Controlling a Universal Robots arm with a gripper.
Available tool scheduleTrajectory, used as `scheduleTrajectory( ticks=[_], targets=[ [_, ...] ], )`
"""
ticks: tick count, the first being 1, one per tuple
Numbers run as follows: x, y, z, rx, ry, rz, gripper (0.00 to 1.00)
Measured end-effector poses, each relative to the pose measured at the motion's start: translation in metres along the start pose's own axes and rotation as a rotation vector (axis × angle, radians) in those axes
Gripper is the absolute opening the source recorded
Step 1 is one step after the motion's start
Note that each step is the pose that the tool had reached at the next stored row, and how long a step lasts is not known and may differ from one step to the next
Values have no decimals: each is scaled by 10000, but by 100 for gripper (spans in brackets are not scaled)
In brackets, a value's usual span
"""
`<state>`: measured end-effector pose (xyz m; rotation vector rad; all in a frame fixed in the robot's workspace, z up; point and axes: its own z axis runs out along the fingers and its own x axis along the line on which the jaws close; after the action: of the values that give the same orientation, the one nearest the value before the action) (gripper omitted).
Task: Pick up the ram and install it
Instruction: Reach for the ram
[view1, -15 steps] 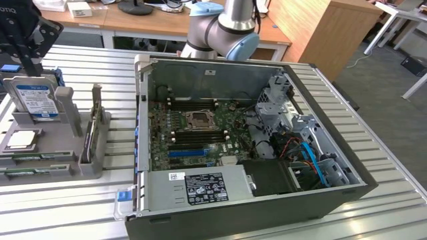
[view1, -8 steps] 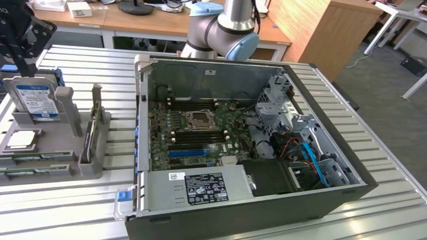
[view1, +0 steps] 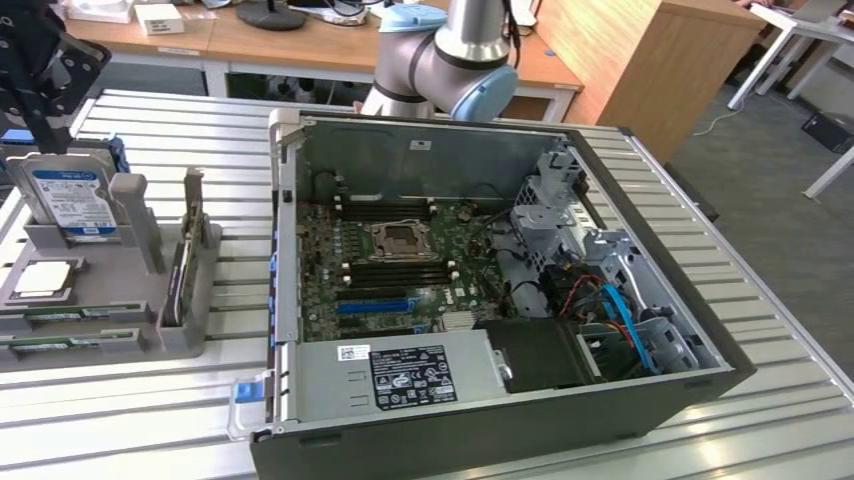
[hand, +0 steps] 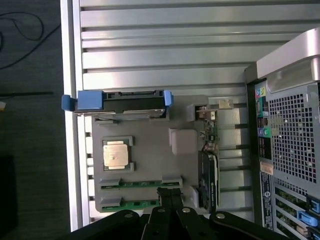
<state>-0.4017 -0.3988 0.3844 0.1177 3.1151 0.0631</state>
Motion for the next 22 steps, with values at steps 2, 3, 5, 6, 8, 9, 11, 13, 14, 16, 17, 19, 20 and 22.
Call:
scheduleTrajectory(
  ticks=[2, 3, 5, 6, 8, 9, 11, 13, 14, 16, 17, 19, 20, 22],
  targets=[
    [45, -4, 0, 0, 0, -1, 11],
    [68, -6, -1, -1, -1, -2, 11],
    [106, -9, -1, -1, -1, -2, 11],
    [121, -10, 0, -1, -1, -2, 11],
    [125, -10, 0, -1, -1, -2, 11],
    [125, -10, 0, -1, -1, -2, 11],
    [125, -10, 0, -1, -1, -2, 11],
    [126, -13, -1, 0, 0, -2, 11],
    [126, -21, -1, -1, 0, -2, 11],
    [126, -52, -2, -1, -1, -2, 11],
    [125, -71, -3, -1, 0, -1, 11],
    [123, -110, -4, -1, -1, -2, 11],
    [121, -131, -5, -1, -1, -2, 11],
    [119, -173, -7, -1, -1, -2, 11]
  ],
)
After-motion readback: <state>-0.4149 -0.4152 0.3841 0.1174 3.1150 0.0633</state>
